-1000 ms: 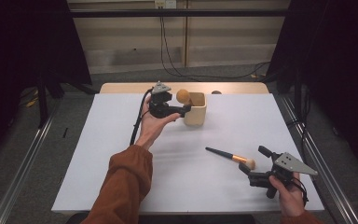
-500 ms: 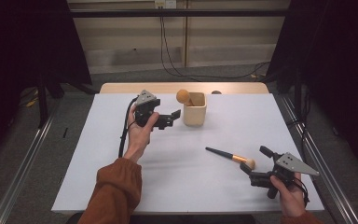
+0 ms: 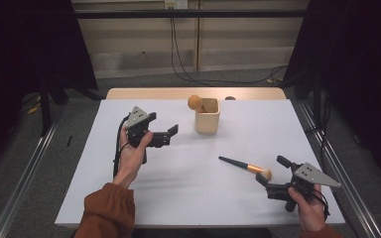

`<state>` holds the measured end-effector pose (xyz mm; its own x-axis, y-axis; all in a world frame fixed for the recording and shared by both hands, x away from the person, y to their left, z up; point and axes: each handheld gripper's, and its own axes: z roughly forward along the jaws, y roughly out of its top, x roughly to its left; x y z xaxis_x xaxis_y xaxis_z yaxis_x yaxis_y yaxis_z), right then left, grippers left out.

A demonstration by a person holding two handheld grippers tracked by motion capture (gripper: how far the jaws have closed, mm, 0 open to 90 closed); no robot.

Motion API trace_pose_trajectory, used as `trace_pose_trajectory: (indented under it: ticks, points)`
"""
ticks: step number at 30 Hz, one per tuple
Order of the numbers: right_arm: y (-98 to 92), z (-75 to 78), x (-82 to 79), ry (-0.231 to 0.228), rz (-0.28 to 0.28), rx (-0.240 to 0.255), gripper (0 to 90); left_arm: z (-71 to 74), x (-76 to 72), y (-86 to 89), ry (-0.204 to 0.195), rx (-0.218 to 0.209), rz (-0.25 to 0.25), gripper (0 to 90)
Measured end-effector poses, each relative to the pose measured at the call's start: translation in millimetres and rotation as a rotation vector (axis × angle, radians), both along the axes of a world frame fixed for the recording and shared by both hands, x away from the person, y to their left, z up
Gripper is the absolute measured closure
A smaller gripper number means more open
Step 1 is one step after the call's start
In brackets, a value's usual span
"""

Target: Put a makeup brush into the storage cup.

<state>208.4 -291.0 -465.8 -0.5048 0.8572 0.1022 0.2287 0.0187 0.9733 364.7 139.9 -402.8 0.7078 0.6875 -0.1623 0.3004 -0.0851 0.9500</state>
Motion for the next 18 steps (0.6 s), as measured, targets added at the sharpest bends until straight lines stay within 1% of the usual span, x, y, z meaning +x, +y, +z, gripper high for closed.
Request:
trace_pose_trajectory:
  ticks: [2, 3, 5, 8, 10, 12, 14, 15, 16, 17, 18]
  points:
    - [-0.4, 0.1, -0.4, -0.001, -0.001, 0.0, 0.1, -0.5, -5.6, 3.0, -0.019, 0.018, 0.004, 3.3]
    - [-0.4, 0.0, -0.4, -0.001, -0.003, 0.003, 0.1, -0.7, -7.9, 5.2, -0.021, 0.017, 0.001, 3.3]
    - [-0.8, -0.3, 0.0, -0.002, -0.006, -0.001, 0.1, -1.2, -13.7, 7.8, -0.015, 0.0, -0.001, 3.2]
    - [-0.2, -0.3, 0.0, -0.005, -0.01, -0.001, 0.1, -1.0, -22.3, 10.7, -0.024, 0.015, -0.019, 2.2]
    - [0.1, -0.3, 0.1, -0.005, -0.009, -0.001, 0.1, -1.5, -27.1, 13.4, -0.033, 0.012, -0.021, 2.0]
    - [0.4, -0.2, -0.1, -0.005, -0.007, -0.002, 0.1, -2.8, -30.8, 17.7, -0.033, 0.014, -0.014, 2.0]
    - [0.3, -0.4, -0.2, -0.005, -0.005, -0.005, 0.1, -4.8, -32.7, 22.4, -0.034, 0.029, -0.003, 2.0]
    - [0.4, -0.4, -0.2, -0.004, -0.006, -0.006, 0.1, -6.4, -34.5, 24.7, -0.03, 0.021, 0.012, 2.2]
    - [0.4, -0.4, -0.1, -0.006, -0.006, -0.008, 0.1, -7.7, -36.1, 28.3, -0.04, 0.023, 0.016, 2.4]
    - [0.4, -0.3, -0.2, -0.007, -0.006, -0.007, 0.1, -9.2, -37.7, 31.9, -0.046, 0.024, 0.015, 2.4]
    - [0.2, -0.2, -0.4, -0.008, -0.006, -0.006, 0.1, -10.2, -39.5, 35.0, -0.04, 0.022, 0.011, 2.4]
